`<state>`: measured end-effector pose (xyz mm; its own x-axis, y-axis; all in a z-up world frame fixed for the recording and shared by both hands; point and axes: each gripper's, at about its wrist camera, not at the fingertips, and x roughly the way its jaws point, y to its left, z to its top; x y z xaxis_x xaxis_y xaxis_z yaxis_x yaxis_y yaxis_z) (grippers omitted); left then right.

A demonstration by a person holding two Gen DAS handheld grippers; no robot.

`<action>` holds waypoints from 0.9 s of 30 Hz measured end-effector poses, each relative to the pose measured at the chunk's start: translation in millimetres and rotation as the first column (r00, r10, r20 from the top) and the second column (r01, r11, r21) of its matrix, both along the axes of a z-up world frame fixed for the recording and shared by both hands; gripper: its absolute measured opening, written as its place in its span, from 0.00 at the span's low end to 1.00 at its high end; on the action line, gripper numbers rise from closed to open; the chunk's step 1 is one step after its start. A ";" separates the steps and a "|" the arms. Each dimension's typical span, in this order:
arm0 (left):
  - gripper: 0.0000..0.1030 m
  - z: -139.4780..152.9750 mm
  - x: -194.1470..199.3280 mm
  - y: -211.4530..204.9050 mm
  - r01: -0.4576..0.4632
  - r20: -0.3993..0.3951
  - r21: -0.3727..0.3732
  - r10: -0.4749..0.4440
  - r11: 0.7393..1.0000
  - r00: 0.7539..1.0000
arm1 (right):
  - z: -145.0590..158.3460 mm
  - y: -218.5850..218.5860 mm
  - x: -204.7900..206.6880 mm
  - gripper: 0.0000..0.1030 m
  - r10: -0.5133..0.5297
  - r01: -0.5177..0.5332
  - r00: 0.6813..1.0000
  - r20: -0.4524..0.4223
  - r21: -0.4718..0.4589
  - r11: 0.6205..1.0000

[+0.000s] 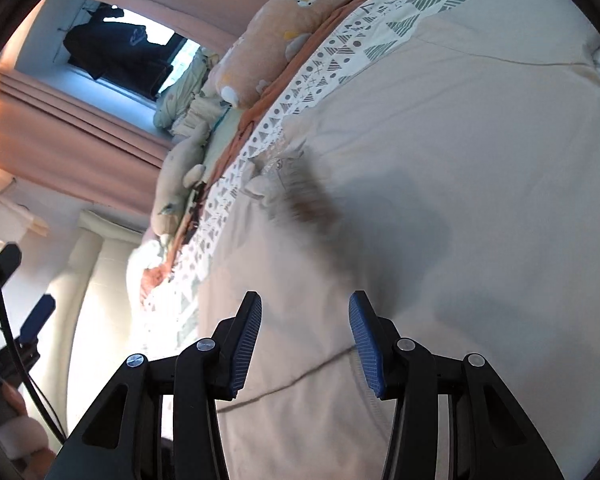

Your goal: Fold large clothes

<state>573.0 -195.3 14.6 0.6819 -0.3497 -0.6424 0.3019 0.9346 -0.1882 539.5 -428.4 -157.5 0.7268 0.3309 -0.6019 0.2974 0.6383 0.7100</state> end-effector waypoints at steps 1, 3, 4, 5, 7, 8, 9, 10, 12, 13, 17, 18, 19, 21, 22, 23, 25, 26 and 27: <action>0.82 -5.1 -2.3 9.0 -0.015 -0.012 -0.011 0.015 1.000 1.000 | -0.2 -3.1 -0.9 0.45 -0.001 0.001 1.000 -0.009 -0.006 1.000; 0.82 -12.4 -8.7 24.6 -0.058 -0.022 -0.019 0.057 0.998 0.998 | -1.2 -7.4 -2.3 0.45 -0.003 0.003 1.000 -0.027 -0.015 1.000; 0.82 -17.0 -13.1 34.3 -0.085 -0.025 -0.018 0.084 0.996 0.996 | -1.6 -9.1 -3.4 0.45 0.000 -0.001 0.999 -0.033 -0.017 1.000; 0.82 -21.3 -16.1 38.2 -0.108 -0.028 -0.014 0.107 0.994 0.994 | -2.0 -10.0 -3.4 0.45 0.006 -0.007 0.999 -0.043 -0.021 1.000; 0.82 -31.4 -26.0 60.4 -0.168 -0.036 -0.015 0.168 0.986 0.985 | -1.9 -11.1 -4.4 0.45 0.020 -0.022 0.998 -0.053 -0.035 0.999; 0.82 -36.9 -31.5 73.2 -0.207 -0.037 -0.016 0.206 0.978 0.978 | -1.5 -11.1 -4.1 0.45 0.030 -0.033 0.998 -0.061 -0.049 0.998; 0.82 -41.5 -36.1 85.7 -0.245 -0.037 -0.017 0.244 0.969 0.969 | -2.1 -11.0 -5.3 0.45 0.036 -0.040 0.997 -0.067 -0.059 0.997; 0.82 -46.6 -40.6 96.8 -0.276 -0.040 -0.016 0.275 0.961 0.961 | -2.8 -12.0 -6.6 0.45 0.043 -0.048 0.996 -0.072 -0.066 0.997; 0.82 -55.8 -47.6 119.0 -0.323 -0.045 -0.016 0.322 0.946 0.946 | -3.5 -13.8 -6.8 0.45 0.052 -0.059 0.995 -0.085 -0.082 0.995; 0.82 -59.3 -48.9 130.1 -0.342 -0.046 -0.018 0.341 0.939 0.939 | -3.9 -14.8 -6.8 0.45 0.054 -0.063 0.994 -0.091 -0.097 0.993; 0.82 -78.4 -51.0 166.8 -0.399 -0.067 -0.036 0.396 0.916 0.916 | -6.9 -20.4 -7.3 0.45 0.048 -0.073 0.990 -0.131 -0.196 0.978; 0.82 -83.4 -49.0 174.5 -0.398 -0.081 -0.046 0.393 0.916 0.916 | -8.5 -22.2 -6.9 0.45 0.044 -0.074 0.989 -0.140 -0.214 0.974; 0.81 -89.3 -48.4 182.5 -0.395 -0.094 -0.051 0.390 0.917 0.916 | -10.0 -24.1 -6.8 0.45 0.043 -0.076 0.988 -0.148 -0.227 0.971; 0.71 -106.0 -47.1 194.0 -0.403 -0.128 -0.037 0.396 0.914 0.909 | -15.6 -29.6 -4.9 0.45 0.039 -0.081 0.985 -0.170 -0.250 0.965; 0.66 -115.4 -46.1 200.4 -0.410 -0.152 -0.030 0.402 0.911 0.903 | -18.5 -32.4 -3.6 0.45 0.036 -0.081 0.983 -0.179 -0.252 0.964; 0.58 -125.5 -46.5 207.2 -0.414 -0.181 -0.026 0.403 0.910 0.897 | -22.1 -35.5 -3.5 0.45 0.033 -0.080 0.982 -0.186 -0.248 0.965; 0.47 -145.3 -43.2 216.6 -0.416 -0.235 -0.022 0.400 0.909 0.886 | -26.9 -38.2 -1.2 0.45 0.039 -0.084 0.981 -0.190 -0.237 0.968; 0.46 -154.6 -41.2 220.0 -0.414 -0.252 -0.008 0.399 0.910 0.882 | -30.4 -39.0 0.3 0.45 0.044 -0.090 0.980 -0.195 -0.233 0.968; 0.46 -162.4 -40.1 222.6 -0.409 -0.259 0.011 0.398 0.912 0.880 | -33.3 -38.5 1.6 0.45 0.047 -0.094 0.979 -0.200 -0.233 0.968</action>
<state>532.9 27.3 -147.8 0.5889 -0.1096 -0.8007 -0.1620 0.9547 -0.2498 541.1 -466.9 -190.8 0.5702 0.2058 -0.7953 0.3611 0.8068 0.4676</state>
